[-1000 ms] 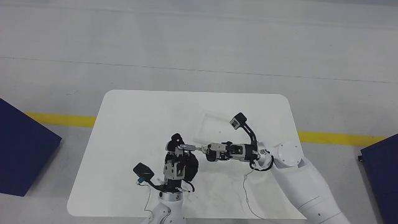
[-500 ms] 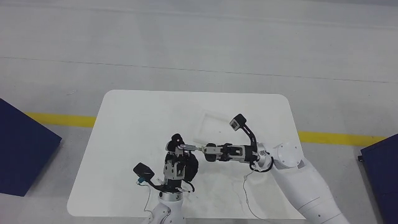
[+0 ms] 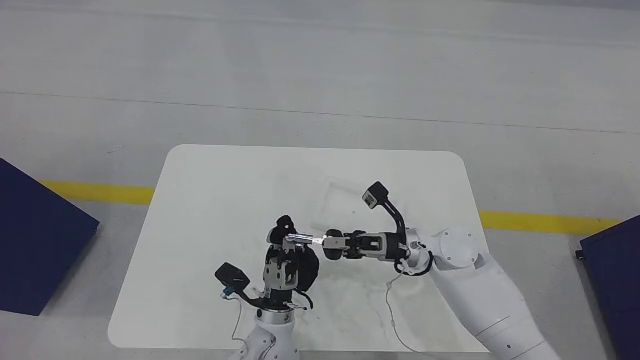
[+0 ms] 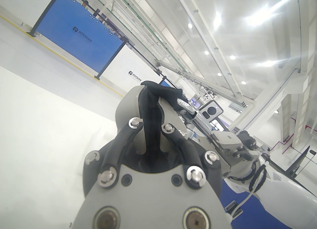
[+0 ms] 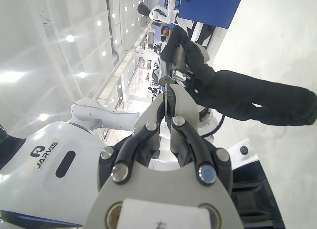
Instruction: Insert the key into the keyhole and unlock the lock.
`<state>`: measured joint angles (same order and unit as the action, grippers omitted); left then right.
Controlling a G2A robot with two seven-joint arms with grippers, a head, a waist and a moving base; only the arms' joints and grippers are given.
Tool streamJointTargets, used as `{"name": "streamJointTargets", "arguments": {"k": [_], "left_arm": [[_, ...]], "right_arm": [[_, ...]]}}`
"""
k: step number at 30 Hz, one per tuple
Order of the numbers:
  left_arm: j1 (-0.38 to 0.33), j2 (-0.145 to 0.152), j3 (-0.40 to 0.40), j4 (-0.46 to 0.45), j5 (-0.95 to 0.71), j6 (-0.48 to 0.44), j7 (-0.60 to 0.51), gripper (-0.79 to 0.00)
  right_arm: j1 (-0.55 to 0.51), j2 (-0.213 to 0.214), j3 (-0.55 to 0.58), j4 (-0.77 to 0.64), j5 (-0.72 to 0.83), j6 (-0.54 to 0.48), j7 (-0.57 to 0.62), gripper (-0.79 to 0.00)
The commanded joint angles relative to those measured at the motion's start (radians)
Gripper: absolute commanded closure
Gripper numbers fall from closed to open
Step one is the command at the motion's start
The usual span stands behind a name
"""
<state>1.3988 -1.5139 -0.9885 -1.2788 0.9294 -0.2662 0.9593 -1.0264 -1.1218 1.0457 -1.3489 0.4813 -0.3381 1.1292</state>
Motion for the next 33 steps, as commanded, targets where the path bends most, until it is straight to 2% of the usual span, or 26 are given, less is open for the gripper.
{"name": "streamJointTargets", "arguments": {"k": [1,5,10,13,19,24,33], "left_arm": [[0.000,-0.001,0.000,0.004,0.011,0.006,0.012,0.000],[-0.002,-0.004,0.000,0.010,0.024,0.012,0.027,0.000],[-0.003,-0.007,-0.001,0.015,0.030,0.007,0.024,0.000],[-0.004,-0.008,-0.005,0.016,0.041,0.015,0.030,0.000],[-0.015,-0.010,-0.008,0.039,0.116,0.060,0.083,0.000],[-0.029,-0.016,-0.001,0.069,0.157,0.096,0.134,0.000],[-0.036,-0.024,0.001,0.085,0.153,0.088,0.148,0.000]], "right_arm": [[-0.002,0.000,0.000,0.002,0.009,0.014,-0.003,0.000],[0.000,0.000,-0.001,0.011,0.016,0.050,0.014,0.000],[0.003,-0.002,0.003,0.008,0.034,0.034,0.015,0.000],[0.003,-0.004,-0.004,0.014,0.047,0.057,0.028,0.000],[0.020,-0.007,-0.009,0.049,0.115,0.165,0.076,0.000],[0.038,-0.007,-0.014,0.076,0.176,0.326,0.129,0.000],[0.038,-0.007,-0.014,0.076,0.176,0.326,0.129,0.000]]}}
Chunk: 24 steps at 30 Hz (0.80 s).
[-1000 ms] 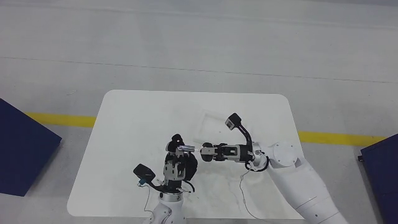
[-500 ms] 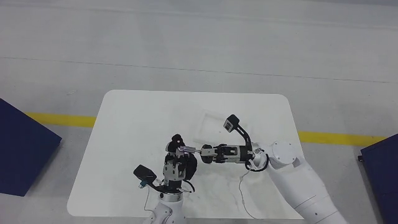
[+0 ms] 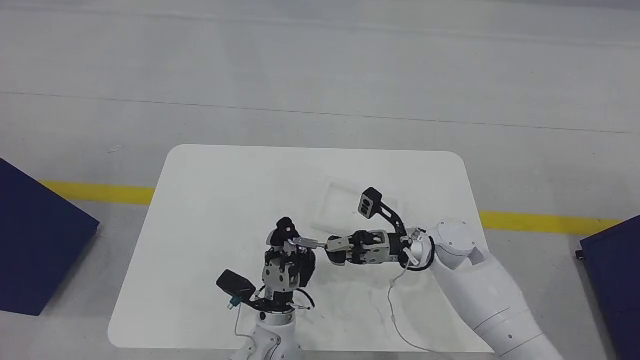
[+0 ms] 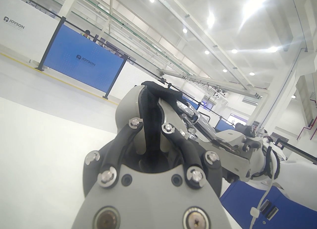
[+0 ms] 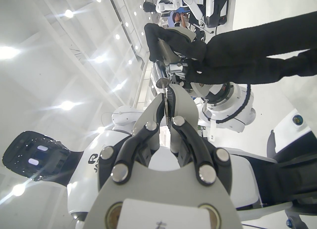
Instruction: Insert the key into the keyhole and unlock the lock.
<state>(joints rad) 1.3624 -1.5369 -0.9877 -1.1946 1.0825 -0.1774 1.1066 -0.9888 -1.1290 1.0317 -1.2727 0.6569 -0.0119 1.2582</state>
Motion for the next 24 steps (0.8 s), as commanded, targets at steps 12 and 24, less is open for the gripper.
{"name": "streamJointTargets", "arguments": {"k": [12,24], "left_arm": [[-0.003,-0.004,-0.002,0.014,0.051,0.018,0.021,0.000],[-0.006,-0.009,-0.009,0.024,0.068,0.038,0.034,0.000]], "right_arm": [[-0.019,0.002,0.004,-0.021,0.119,0.284,-0.011,0.000],[-0.010,-0.001,-0.007,0.016,0.234,0.514,-0.003,0.000]]}}
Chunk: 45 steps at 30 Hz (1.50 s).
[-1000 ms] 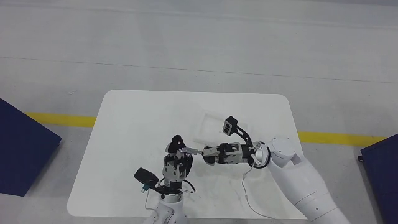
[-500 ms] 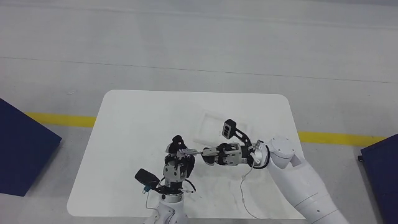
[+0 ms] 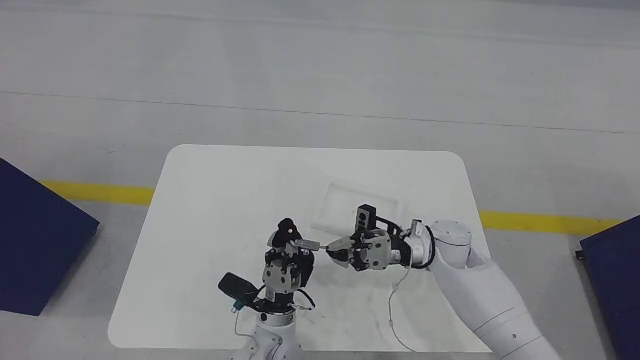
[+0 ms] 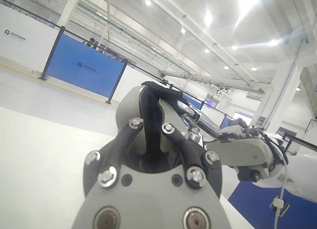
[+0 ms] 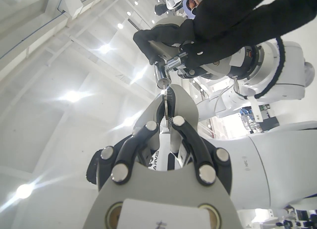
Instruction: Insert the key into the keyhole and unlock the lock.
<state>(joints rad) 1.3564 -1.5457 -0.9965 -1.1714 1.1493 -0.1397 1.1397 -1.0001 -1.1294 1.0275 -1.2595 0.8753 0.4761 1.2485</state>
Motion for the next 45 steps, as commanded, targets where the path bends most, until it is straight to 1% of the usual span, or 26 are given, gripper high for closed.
{"name": "streamJointTargets", "arguments": {"k": [1,8,10,16,21,28,33,45], "left_arm": [[0.000,-0.001,-0.001,0.002,0.002,0.000,0.001,0.000],[-0.001,-0.004,-0.004,0.004,-0.003,-0.004,0.001,0.000],[-0.002,-0.005,-0.006,0.005,-0.002,-0.001,0.002,0.000],[-0.005,-0.005,-0.013,0.018,0.020,0.025,0.001,0.000],[-0.012,-0.006,-0.016,0.033,0.055,0.054,0.007,0.000],[-0.022,-0.007,-0.019,0.054,0.099,0.098,0.044,0.000],[-0.029,-0.011,-0.024,0.068,0.097,0.116,0.060,0.000],[-0.030,-0.017,-0.028,0.075,0.092,0.130,0.062,0.000]], "right_arm": [[0.002,-0.001,-0.004,0.004,0.021,0.033,0.009,0.000],[0.002,-0.001,-0.004,0.004,0.021,0.033,0.009,0.000],[-0.015,-0.003,-0.003,-0.002,0.036,0.034,-0.032,0.000],[-0.032,-0.007,0.001,0.002,0.153,0.165,-0.076,0.000],[-0.036,-0.005,-0.008,0.001,0.236,0.208,-0.113,0.000],[-0.022,0.014,-0.037,-0.008,0.301,0.279,-0.183,0.000],[-0.011,0.027,-0.042,-0.007,0.319,0.294,-0.199,0.000],[0.000,0.052,-0.048,-0.002,0.302,0.281,-0.185,0.000]]}}
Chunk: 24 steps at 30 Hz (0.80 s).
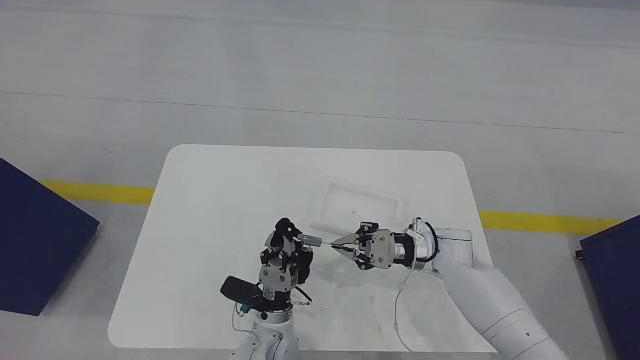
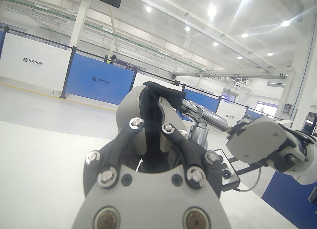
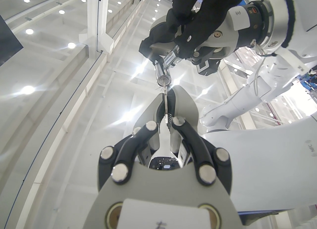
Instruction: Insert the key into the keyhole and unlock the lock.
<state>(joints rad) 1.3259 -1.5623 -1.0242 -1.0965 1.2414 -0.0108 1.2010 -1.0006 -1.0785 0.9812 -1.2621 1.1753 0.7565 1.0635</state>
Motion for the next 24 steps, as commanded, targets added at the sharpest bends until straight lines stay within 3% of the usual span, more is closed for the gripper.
{"name": "streamJointTargets", "arguments": {"k": [1,14,24], "left_arm": [[0.000,-0.001,0.000,0.001,0.000,-0.001,-0.002,0.000],[-0.007,-0.003,-0.002,0.020,0.049,0.022,0.026,0.000],[-0.011,-0.007,-0.004,0.029,0.047,0.023,0.029,0.000]], "right_arm": [[0.001,0.002,-0.005,0.002,0.007,0.001,-0.001,0.000],[0.027,0.018,-0.074,0.018,0.255,0.135,-0.135,0.000],[0.039,0.025,-0.077,0.010,0.267,0.142,-0.142,0.000]]}}
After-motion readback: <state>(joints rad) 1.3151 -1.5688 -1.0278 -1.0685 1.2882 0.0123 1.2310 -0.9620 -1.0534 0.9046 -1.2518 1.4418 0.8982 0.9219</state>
